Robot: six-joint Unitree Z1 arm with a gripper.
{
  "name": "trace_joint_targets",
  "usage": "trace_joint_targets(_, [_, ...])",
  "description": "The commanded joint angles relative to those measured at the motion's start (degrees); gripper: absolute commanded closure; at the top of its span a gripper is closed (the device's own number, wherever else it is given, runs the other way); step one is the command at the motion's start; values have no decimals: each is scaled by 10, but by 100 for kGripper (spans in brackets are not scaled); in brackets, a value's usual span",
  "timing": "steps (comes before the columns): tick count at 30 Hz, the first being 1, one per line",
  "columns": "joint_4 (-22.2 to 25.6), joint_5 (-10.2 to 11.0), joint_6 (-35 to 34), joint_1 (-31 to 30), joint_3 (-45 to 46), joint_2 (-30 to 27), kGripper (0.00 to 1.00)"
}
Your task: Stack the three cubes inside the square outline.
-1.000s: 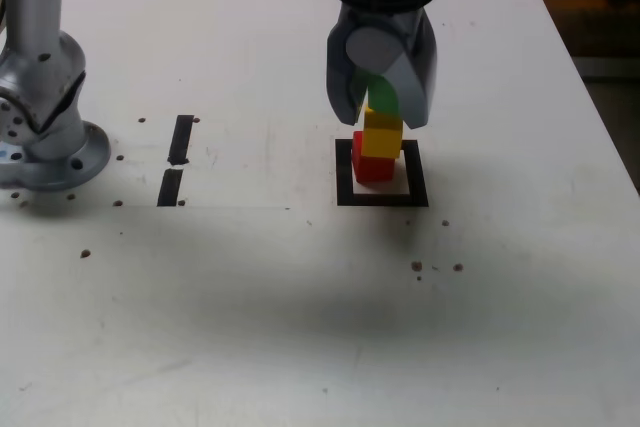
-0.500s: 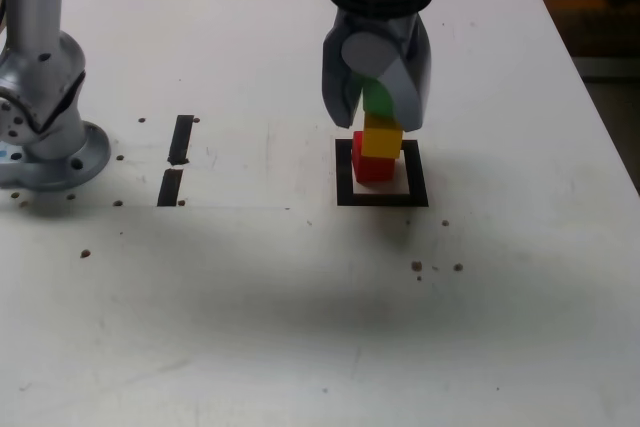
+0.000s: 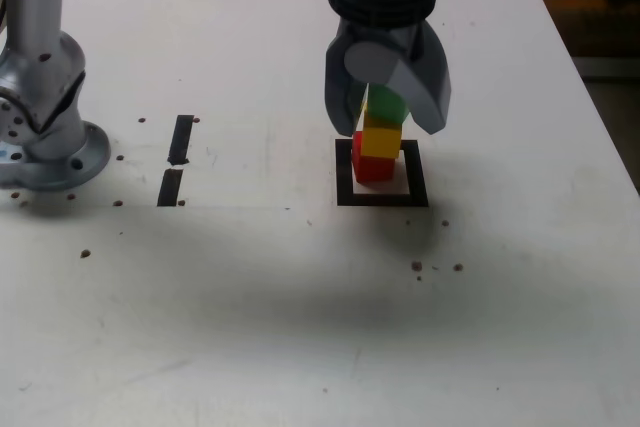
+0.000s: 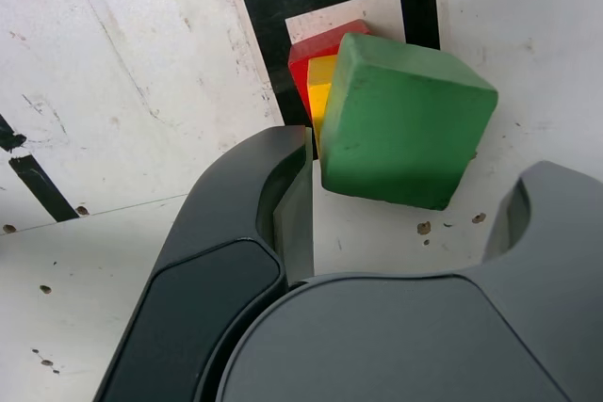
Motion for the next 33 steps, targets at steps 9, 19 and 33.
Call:
trace_joint_targets(9, [1, 9, 0, 0, 12, -38, 9])
trace_joint_targets(19, [76, 52, -39, 2, 34, -137, 1])
trace_joint_targets(33, [85, 32, -91, 39, 190, -214, 0])
